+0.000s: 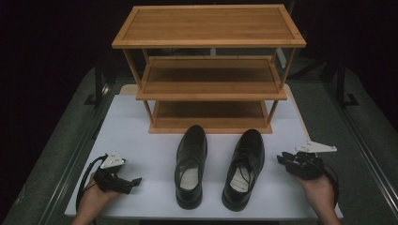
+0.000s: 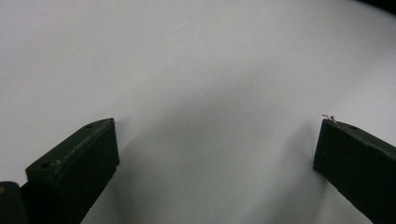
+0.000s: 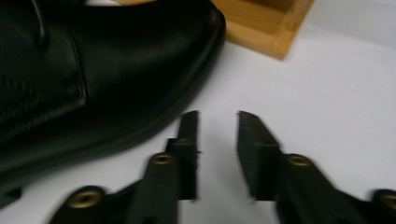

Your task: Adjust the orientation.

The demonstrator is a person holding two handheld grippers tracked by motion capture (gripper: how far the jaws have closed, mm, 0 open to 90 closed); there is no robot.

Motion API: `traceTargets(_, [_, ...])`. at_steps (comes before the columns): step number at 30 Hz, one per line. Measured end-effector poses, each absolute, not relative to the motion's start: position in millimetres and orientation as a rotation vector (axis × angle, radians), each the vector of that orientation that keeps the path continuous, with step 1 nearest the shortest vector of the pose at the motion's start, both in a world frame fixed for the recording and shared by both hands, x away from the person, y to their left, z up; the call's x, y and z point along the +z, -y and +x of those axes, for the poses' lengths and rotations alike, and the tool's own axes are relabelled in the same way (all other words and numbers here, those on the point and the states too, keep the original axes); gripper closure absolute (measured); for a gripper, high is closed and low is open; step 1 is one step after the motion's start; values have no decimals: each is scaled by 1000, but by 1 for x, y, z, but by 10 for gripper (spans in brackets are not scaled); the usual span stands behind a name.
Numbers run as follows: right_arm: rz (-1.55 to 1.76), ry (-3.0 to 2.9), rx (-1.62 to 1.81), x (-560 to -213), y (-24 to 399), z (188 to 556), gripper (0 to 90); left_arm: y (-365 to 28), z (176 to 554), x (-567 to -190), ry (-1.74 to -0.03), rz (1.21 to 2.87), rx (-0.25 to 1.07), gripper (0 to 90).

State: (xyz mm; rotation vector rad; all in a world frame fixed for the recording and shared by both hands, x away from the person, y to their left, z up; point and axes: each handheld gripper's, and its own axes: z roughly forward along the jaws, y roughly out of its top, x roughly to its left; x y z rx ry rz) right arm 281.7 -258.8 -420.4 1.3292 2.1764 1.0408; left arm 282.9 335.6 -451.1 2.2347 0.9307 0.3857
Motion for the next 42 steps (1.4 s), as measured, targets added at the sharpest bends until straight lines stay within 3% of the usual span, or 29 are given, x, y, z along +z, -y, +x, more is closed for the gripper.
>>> traceTargets(5, [1292,-2222,1071,-413,252,301,894,-336,283,-451,-930,2233,385,0])
traceTargets(18, [1249,-2326,1061,-423,235,336,898,-336,283,-451,-931,2230,386,0])
traceTargets(42, [1209,-2390,1083,-427,205,362,898,-336,283,-451,-932,2230,386,0])
